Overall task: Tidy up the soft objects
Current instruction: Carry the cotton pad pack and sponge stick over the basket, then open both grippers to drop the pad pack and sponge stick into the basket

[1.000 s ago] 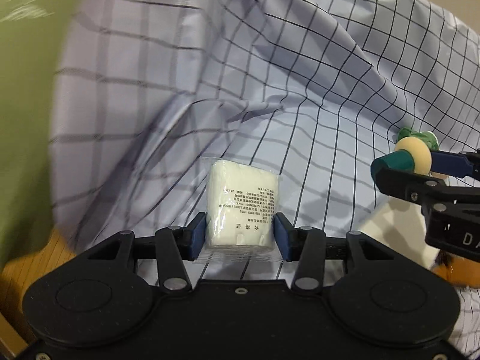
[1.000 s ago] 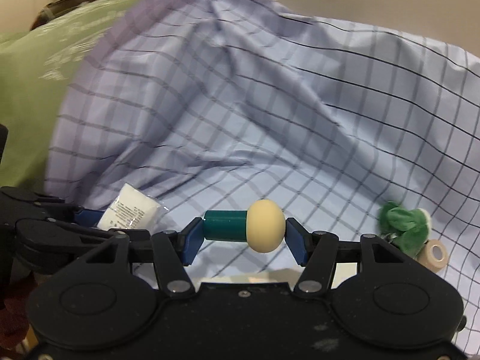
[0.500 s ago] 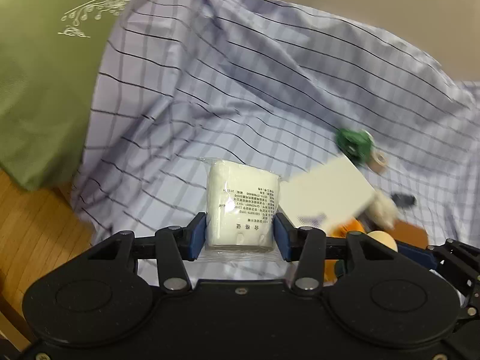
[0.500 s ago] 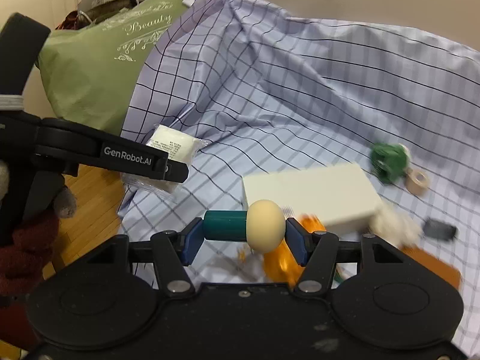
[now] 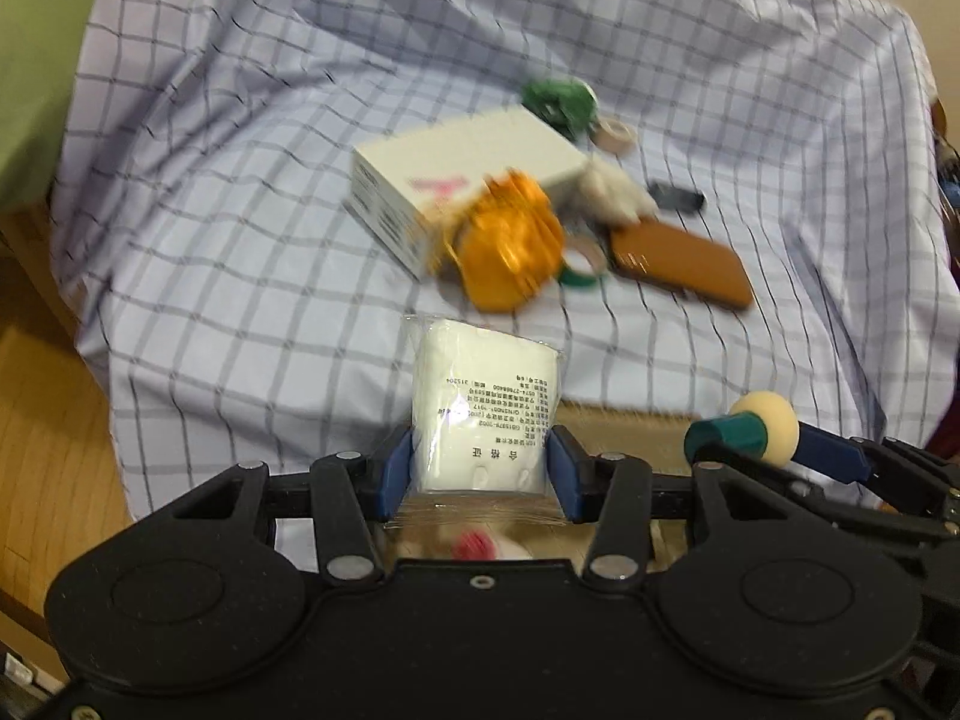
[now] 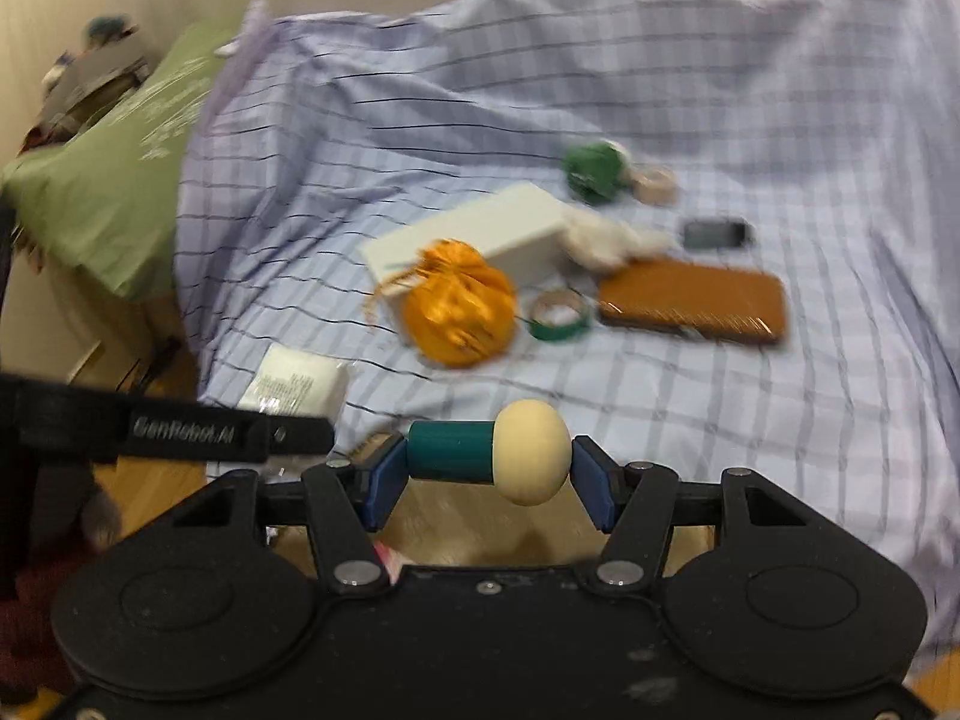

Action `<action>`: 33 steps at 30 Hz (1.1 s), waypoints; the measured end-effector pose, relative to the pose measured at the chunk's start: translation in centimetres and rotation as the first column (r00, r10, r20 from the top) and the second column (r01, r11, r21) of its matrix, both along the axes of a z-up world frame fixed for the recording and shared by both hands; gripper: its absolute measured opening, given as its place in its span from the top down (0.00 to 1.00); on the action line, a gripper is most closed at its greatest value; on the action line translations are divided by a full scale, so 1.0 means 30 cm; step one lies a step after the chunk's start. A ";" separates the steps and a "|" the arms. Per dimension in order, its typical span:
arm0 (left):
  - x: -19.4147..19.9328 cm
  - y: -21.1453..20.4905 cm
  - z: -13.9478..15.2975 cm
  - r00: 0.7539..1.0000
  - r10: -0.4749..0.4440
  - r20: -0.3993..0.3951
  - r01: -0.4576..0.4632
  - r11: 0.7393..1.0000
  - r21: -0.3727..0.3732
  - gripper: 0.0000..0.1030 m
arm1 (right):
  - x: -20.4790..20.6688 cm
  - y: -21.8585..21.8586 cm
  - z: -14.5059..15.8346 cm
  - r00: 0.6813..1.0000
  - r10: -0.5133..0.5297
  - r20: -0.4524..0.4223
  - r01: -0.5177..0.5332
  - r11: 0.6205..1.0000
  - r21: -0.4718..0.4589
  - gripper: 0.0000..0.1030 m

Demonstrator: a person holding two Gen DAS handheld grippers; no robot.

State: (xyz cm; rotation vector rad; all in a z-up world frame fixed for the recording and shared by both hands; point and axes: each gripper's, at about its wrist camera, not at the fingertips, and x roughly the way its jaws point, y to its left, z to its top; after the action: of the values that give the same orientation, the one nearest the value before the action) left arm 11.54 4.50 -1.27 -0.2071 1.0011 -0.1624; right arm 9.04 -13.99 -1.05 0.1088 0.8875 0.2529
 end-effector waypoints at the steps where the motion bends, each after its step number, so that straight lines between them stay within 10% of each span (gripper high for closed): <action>1: -0.012 -0.013 -0.007 1.000 -0.009 -0.007 0.009 1.000 -0.003 0.54 | -0.022 -0.012 -0.008 1.000 -0.026 -0.005 0.026 1.000 -0.005 0.43; 33: -0.248 -0.214 -0.109 0.985 -0.171 -0.033 0.170 0.984 -0.051 0.45 | -0.299 -0.136 0.003 0.973 -0.221 0.060 0.222 0.975 -0.010 0.43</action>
State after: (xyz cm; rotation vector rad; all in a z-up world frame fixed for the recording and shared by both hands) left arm 4.11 -1.93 -4.53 -0.1683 1.0526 -0.3400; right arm 0.07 -18.07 -0.96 0.1835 0.8111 0.0398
